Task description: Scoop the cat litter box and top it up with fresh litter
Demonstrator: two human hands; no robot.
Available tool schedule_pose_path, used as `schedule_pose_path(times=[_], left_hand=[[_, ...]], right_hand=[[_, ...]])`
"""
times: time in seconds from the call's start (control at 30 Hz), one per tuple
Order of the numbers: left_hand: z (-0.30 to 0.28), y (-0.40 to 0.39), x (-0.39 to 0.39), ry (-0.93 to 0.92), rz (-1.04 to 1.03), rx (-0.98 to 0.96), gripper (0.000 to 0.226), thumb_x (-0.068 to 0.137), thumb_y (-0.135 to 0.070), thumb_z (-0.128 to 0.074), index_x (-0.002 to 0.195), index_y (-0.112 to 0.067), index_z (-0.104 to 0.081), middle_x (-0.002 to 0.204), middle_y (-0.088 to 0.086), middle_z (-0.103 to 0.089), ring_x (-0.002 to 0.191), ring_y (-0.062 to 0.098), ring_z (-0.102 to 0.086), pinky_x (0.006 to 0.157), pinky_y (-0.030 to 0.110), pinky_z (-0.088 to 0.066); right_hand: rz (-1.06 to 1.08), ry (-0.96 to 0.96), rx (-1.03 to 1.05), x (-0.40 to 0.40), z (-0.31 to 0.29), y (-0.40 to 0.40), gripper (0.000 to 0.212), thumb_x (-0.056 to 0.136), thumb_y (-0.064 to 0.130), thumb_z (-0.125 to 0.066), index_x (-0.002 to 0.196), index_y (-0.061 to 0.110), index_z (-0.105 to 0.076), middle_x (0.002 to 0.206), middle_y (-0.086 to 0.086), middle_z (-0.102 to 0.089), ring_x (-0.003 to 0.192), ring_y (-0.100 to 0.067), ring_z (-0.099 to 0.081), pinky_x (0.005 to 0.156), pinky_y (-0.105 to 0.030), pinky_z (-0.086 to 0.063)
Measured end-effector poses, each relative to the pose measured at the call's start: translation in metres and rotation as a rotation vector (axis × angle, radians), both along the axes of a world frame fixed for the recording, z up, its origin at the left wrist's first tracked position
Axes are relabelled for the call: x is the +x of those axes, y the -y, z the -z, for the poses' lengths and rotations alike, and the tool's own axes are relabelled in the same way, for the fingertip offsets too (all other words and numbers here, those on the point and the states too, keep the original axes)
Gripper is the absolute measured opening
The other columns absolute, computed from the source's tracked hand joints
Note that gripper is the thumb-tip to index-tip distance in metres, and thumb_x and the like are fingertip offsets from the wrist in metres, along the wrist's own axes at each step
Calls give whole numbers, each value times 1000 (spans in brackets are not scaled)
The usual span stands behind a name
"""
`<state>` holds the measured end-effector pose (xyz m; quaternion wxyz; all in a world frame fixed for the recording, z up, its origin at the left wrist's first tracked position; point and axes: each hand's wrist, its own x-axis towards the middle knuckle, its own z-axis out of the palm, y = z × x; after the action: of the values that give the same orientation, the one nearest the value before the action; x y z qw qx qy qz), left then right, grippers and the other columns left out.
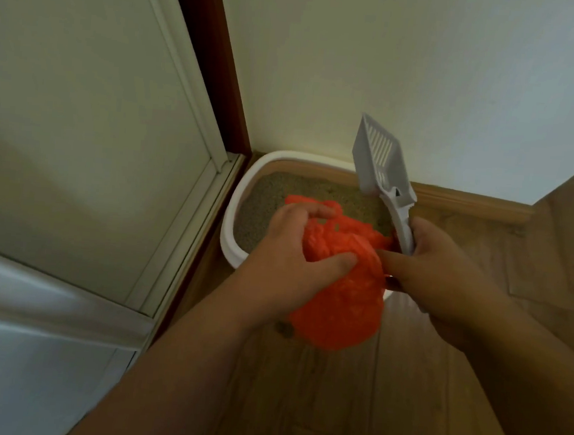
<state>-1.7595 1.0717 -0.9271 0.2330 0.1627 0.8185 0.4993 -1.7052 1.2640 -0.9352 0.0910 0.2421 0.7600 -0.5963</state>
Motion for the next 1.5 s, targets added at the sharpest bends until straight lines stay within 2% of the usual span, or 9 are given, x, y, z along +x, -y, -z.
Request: schedule_pose_path(times=[0.13, 0.27, 0.53, 0.8, 0.93, 1.0, 1.07, 1.23, 1.5], left_hand=[[5, 5, -9, -59, -26, -100, 35, 78, -54, -79, 104, -46, -58, 118, -18, -58, 102, 4, -62, 81, 33, -61], [5, 10, -12, -136, 45, -76, 21, 83, -26, -78, 92, -37, -62, 102, -15, -66, 90, 0, -64, 72, 27, -60], [11, 12, -18, -161, 36, -54, 43, 81, 3, -65, 88, -39, -62, 105, -15, -58, 88, 2, -59, 70, 21, -55], [8, 8, -24, 12, -106, 140, 37, 90, 4, -44, 87, -24, -69, 89, 4, -69, 66, 7, -58, 55, 20, -45], [8, 12, -25, 53, -25, -70, 20, 94, -60, -53, 105, -47, -64, 104, -24, -68, 96, -4, -64, 72, 16, -48], [8, 15, -20, 91, 57, -178, 56, 73, -74, -65, 123, -51, -53, 113, -24, -65, 96, -4, -63, 69, 15, -47], [8, 15, -16, 99, 184, -292, 70, 73, -64, -78, 134, -48, -48, 116, -23, -64, 94, -3, -64, 65, 14, -50], [11, 15, -17, 38, 93, -281, 17, 99, -34, -60, 113, -34, -70, 100, -13, -74, 88, 3, -70, 85, 36, -60], [5, 19, -23, -101, -192, -170, 39, 104, -21, -45, 136, -42, -50, 105, -14, -69, 82, -1, -67, 65, 16, -50]], right_hand=[[75, -20, 107, -1, 3, -4, 28, 92, 21, -71, 116, 25, -56, 101, -4, -68, 92, -24, -68, 80, -44, -60], [115, -34, 264, -3, 3, -10, 30, 97, 26, -65, 125, 21, -56, 100, 1, -65, 90, -17, -63, 64, -31, -51], [-61, -16, 353, -11, -2, -1, 64, 78, 58, -71, 130, 26, -50, 109, 12, -59, 95, -11, -60, 73, -27, -54], [28, -44, 315, -13, 2, -7, 41, 85, 21, -79, 120, 25, -57, 103, 8, -66, 89, -12, -66, 69, -32, -58], [106, -70, 228, -12, 1, -10, 40, 87, 16, -76, 122, 23, -57, 103, 4, -67, 92, -17, -67, 78, -42, -61], [94, -77, 171, -12, 0, -7, 44, 88, 14, -75, 127, 26, -57, 103, 5, -69, 92, -16, -69, 75, -40, -62], [74, -60, 130, -12, 1, -5, 48, 89, 12, -74, 130, 28, -56, 104, 4, -70, 93, -18, -69, 75, -41, -62], [56, -43, 182, -11, 2, -9, 52, 89, 0, -66, 132, 27, -55, 100, 3, -68, 87, -19, -67, 63, -34, -58], [138, -67, 273, -12, 8, -29, 40, 90, 2, -66, 119, 26, -53, 101, 5, -63, 86, -14, -60, 57, -27, -49]])
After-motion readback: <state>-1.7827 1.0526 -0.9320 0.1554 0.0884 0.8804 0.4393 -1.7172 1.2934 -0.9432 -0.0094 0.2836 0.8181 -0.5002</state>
